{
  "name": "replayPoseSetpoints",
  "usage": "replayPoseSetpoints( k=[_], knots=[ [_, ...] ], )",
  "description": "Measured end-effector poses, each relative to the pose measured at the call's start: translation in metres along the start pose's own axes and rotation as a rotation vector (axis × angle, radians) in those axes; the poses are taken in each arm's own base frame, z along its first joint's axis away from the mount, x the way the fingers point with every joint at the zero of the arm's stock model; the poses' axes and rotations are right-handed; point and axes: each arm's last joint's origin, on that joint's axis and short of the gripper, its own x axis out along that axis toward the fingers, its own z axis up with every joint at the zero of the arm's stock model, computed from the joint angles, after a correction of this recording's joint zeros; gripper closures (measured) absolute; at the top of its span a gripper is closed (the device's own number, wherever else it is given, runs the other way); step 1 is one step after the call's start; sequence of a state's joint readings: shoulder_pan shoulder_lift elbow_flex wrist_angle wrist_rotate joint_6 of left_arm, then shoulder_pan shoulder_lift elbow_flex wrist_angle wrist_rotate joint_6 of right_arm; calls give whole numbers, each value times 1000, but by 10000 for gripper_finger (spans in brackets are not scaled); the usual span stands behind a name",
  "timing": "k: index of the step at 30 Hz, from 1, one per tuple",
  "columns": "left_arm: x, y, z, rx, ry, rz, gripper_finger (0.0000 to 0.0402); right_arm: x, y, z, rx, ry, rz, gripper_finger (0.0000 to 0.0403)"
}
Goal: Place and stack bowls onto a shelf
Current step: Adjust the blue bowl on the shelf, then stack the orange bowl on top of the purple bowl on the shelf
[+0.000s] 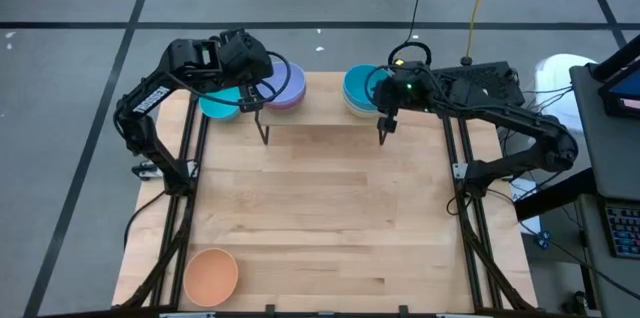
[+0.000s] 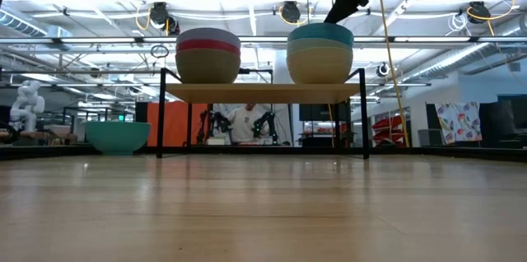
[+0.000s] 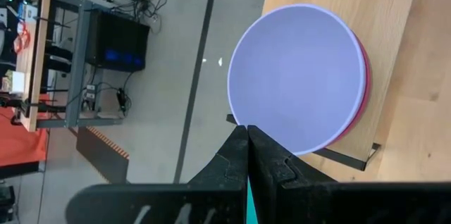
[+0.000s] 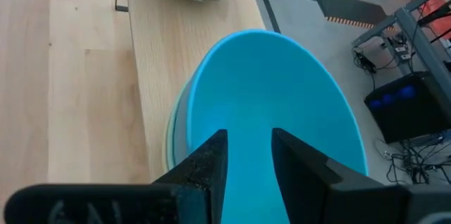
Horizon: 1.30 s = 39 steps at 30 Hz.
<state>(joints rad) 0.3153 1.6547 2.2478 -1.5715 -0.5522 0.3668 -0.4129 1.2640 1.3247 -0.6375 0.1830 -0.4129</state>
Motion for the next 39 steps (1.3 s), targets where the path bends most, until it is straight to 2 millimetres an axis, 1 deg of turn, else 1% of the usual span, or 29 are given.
replayPoseSetpoints(
  k=[1,4,6,11,17,20,23,29,35,39],
  knots=[
    [0,0,0,0,0,0,401,0,0,0,-8,-5,-2,300],
    [0,0,0,-4,-1,-1,401,-9,-3,2,-33,-35,-37,300],
    [-2,0,-1,-16,-12,-15,401,-20,-6,4,-27,-81,-69,300],
    [-14,3,-10,-74,-62,-69,401,-52,-11,0,-1,-149,-102,300],
    [-26,2,-33,-169,-56,-76,401,-94,-17,-8,18,-245,-176,300],
    [-30,-2,-47,-233,-43,-83,400,-111,-18,-13,25,-274,-189,300],
    [-32,-10,-61,-278,-32,-139,400,-123,-18,-19,29,-293,-196,300],
    [-38,-31,-89,-357,-23,-262,400,-137,-18,-26,59,-307,-196,300],
    [-42,-58,-116,-444,12,-458,399,-138,-16,-29,78,-294,-182,300],
    [-39,-83,-133,-474,85,-612,398,-138,-16,-30,88,-283,-174,300]
  ],
)
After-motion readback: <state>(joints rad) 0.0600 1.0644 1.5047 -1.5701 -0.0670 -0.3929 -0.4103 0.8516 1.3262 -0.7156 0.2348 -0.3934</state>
